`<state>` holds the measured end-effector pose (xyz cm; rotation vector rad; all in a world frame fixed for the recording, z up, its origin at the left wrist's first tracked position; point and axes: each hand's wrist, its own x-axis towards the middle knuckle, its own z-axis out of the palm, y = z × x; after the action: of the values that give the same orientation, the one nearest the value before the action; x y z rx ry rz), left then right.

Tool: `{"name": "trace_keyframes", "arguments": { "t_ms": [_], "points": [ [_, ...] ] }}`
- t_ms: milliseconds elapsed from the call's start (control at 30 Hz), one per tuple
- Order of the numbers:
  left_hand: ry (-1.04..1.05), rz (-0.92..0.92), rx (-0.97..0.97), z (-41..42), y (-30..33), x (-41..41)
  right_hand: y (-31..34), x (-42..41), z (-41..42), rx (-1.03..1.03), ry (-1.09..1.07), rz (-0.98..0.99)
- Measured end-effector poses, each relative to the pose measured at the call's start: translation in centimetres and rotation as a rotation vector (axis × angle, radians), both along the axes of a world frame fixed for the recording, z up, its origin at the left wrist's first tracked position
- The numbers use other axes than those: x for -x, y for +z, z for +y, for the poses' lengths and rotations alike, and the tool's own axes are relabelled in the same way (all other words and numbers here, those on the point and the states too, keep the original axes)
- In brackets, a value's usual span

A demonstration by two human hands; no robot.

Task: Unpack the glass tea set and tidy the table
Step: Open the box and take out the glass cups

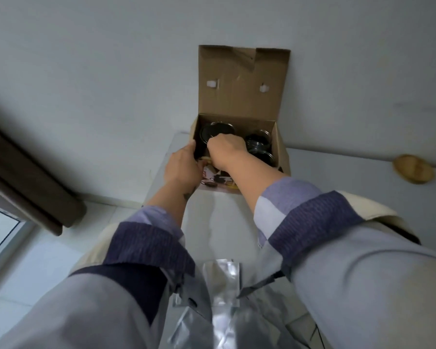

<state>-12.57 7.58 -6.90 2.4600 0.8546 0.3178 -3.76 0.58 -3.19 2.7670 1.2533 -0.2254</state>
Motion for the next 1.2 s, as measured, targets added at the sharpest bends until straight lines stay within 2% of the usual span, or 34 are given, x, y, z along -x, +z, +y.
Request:
{"name": "trace_keyframes", "arguments": {
  "t_ms": [200,433,600,733,800,900,1000,1100,1200],
  "points": [
    [0.027,-0.01,0.006,-0.6,0.8,-0.1,0.9,-1.0,-1.0,-0.095,-0.01,0.115],
    [0.064,-0.043,0.029,-0.4,2.7,-0.1,4.8,-2.4,-5.6,-0.423,-0.016,0.465],
    [-0.048,-0.101,-0.065,-2.8,5.1,-1.3,6.1,-3.7,-10.5,-0.546,-0.067,0.511],
    [-0.237,-0.157,-0.302,-6.7,6.5,-3.0,6.7,-5.1,-16.0,-0.551,-0.348,0.941],
    [-0.367,-0.175,-0.352,-9.2,6.9,-4.2,6.4,-5.8,-18.8,-0.552,-0.436,1.06],
    [-0.559,-0.183,-0.368,-13.5,7.0,-5.9,4.9,-6.7,-22.9,-0.552,-0.516,1.09],
    [-0.658,-0.192,-0.351,-17.5,6.4,-7.6,3.5,-7.4,-27.0,-0.552,-0.552,1.075],
    [-0.632,-0.187,-0.222,-21.0,4.8,-9.5,2.1,-8.1,-30.4,-0.621,-0.638,1.025],
    [-0.568,0.031,-0.096,-23.9,2.5,-11.3,0.4,-9.3,-33.2,-0.616,-0.719,0.839]
  ]
}}
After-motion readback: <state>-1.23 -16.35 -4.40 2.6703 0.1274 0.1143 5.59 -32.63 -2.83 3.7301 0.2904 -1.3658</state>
